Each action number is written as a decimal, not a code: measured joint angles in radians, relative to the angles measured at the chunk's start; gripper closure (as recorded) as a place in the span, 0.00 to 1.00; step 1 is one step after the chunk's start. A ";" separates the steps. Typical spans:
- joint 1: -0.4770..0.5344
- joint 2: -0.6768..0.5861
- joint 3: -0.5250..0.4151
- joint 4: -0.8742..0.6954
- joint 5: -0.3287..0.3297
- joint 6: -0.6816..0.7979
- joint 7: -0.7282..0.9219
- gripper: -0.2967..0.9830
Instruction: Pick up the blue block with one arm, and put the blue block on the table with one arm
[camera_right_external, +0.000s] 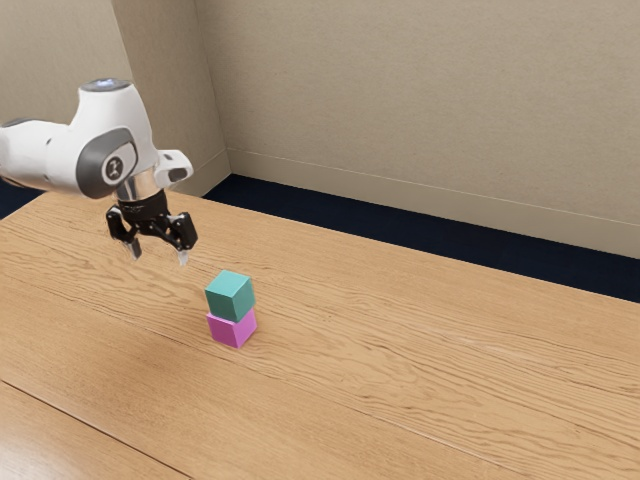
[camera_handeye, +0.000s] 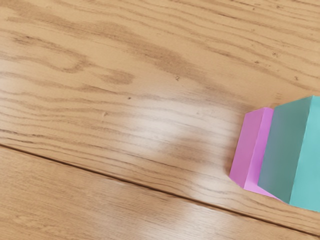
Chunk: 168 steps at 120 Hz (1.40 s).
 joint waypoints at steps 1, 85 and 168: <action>0.001 0.003 -0.002 0.003 -0.002 0.002 0.005 0.23; -0.038 0.167 -0.033 0.093 -0.271 0.046 0.410 0.23; -0.039 0.174 -0.068 0.062 -0.243 0.082 0.405 0.23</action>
